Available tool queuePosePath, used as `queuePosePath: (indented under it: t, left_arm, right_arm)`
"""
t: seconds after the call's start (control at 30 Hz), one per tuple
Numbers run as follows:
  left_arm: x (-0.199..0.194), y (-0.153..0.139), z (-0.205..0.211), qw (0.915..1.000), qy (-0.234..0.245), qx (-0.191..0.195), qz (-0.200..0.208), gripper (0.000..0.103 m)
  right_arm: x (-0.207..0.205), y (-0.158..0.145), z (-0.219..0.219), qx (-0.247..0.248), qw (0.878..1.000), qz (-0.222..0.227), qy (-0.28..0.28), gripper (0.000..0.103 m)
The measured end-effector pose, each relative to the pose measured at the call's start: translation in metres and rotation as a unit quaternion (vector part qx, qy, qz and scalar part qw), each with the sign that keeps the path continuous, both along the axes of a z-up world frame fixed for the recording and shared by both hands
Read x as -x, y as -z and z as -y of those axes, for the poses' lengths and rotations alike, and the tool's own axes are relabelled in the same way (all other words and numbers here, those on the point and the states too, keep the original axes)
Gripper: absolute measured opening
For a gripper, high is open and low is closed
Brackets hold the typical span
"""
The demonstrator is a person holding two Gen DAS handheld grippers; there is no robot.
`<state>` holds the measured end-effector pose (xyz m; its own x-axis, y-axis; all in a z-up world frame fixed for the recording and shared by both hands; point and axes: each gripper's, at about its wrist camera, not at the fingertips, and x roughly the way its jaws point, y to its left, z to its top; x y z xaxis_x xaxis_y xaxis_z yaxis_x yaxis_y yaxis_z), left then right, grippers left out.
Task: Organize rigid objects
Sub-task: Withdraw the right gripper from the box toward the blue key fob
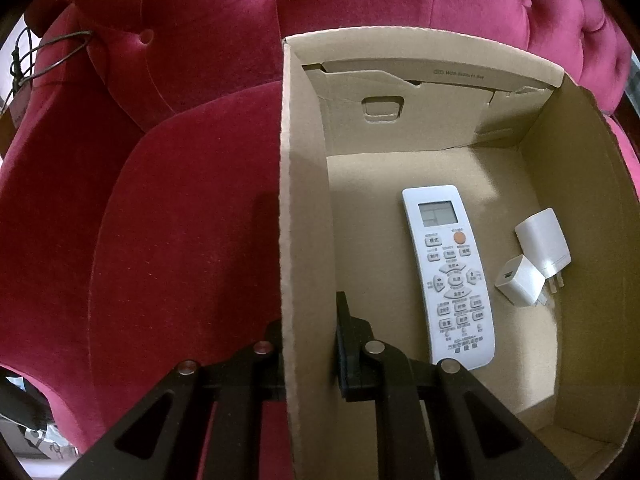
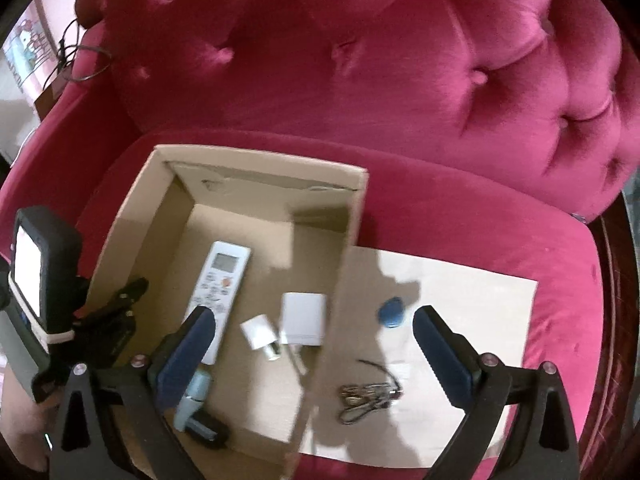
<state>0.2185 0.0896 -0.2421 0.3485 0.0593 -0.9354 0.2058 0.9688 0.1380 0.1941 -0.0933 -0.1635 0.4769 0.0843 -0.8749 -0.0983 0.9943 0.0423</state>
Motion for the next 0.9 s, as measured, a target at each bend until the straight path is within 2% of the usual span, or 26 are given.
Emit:
queuePosePath:
  t: [0.27,0.57,0.9]
  left_arm:
    - [0.001,-0.001,0.003,1.0,0.001,-0.006,0.001,0.014]
    - [0.002,-0.003,0.005,0.9999,0.0,-0.011,0.002,0.014]
    - [0.002,-0.004,0.004,0.9999,0.0,-0.01,0.002,0.014]
  right_arm:
    - [0.008,0.001,0.043,0.018,0.999,0.013,0.023,0.101]
    - [0.014,0.017,0.073,0.027,0.999,0.023,0.031,0.101]
    - [0.022,0.037,0.092,0.004,0.999,0.028,0.029,0.101]
